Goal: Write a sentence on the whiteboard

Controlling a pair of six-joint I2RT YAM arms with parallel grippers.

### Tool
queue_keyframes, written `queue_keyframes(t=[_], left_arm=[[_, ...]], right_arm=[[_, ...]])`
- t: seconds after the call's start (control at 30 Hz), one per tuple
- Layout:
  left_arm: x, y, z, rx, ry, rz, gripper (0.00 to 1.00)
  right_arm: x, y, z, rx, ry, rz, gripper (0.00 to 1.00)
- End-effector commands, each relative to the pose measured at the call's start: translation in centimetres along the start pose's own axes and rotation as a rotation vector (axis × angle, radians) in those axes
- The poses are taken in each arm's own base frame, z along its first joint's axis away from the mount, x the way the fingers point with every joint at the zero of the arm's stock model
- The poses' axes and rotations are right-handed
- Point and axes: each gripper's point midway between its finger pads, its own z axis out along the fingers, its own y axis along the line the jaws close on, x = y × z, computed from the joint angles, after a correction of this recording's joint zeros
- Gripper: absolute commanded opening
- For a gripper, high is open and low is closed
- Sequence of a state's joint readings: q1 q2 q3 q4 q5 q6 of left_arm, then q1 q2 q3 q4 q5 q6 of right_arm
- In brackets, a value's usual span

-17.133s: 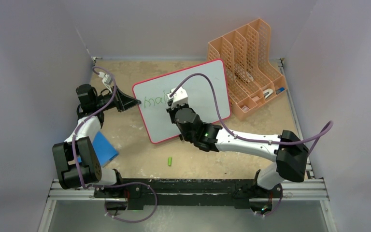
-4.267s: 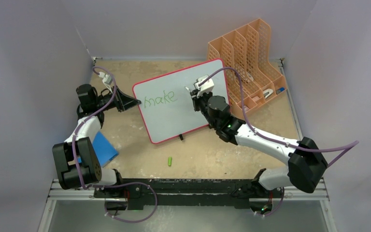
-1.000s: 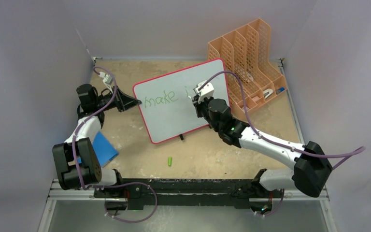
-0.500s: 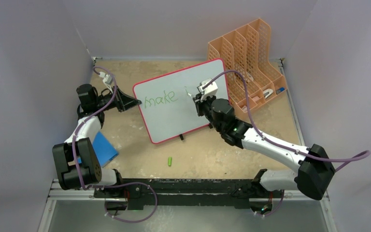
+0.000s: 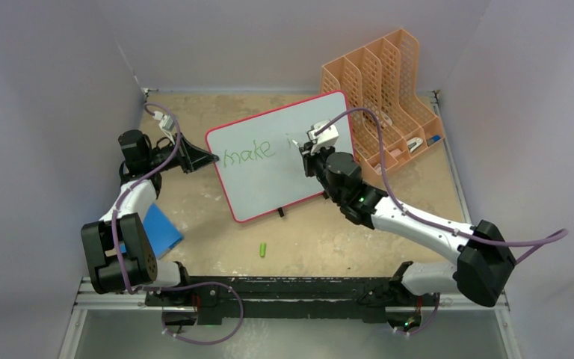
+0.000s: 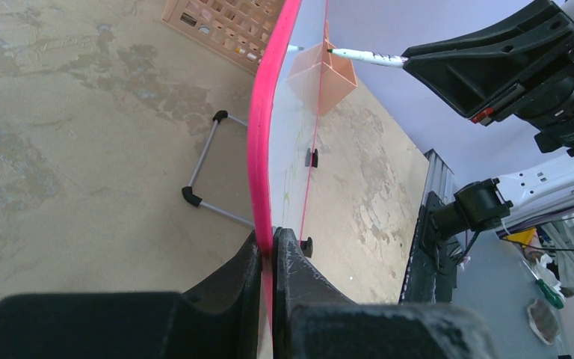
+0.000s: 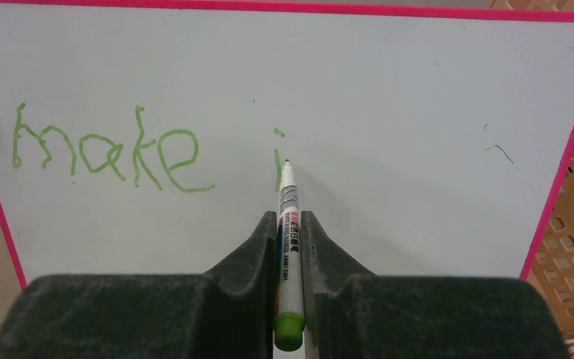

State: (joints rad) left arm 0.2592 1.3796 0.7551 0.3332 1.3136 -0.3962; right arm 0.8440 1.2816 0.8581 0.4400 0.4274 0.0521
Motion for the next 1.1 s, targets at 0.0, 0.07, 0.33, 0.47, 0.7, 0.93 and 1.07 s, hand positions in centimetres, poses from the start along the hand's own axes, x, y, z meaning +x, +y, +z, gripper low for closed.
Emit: queue_keyframes(t=[0.0,0.07,0.33,0.47,0.7,0.93,1.07], left_arm=[[-0.6,-1.0,0.4,0.031,0.006,0.077,0.00],[-0.6,-1.0,0.4,0.031,0.006,0.078,0.00],[-0.6,-1.0,0.4,0.031,0.006,0.078,0.00],[-0.5,-1.0,0.3,0.031,0.006,0.077,0.00],[-0.5,-1.0,0.3,0.031,0.006,0.079,0.00],[-0.5,-1.1,0.3,0.031,0.006,0.079,0.00],[-0.6,-1.1,0.3,0.030,0.006,0.079,0.00]], right_arm=[[-1.9,0.2,0.5,0.006,-0.060,0.036,0.00],[-1.7,0.3,0.5,0.004,-0.056,0.034,0.00],[-1.1,0.2,0.8,0.012,-0.044,0.029,0.00],[-0.7,0.2,1.0,0.019,-0.037,0.025,0.00],[-0.1,-0.3,1.0,0.042,-0.027,0.016,0.00],[0.0,-0.9,0.8,0.071,-0.025,0.010,0.00],[0.1,-1.2,0.7,0.088,-0.023,0.009,0.00]])
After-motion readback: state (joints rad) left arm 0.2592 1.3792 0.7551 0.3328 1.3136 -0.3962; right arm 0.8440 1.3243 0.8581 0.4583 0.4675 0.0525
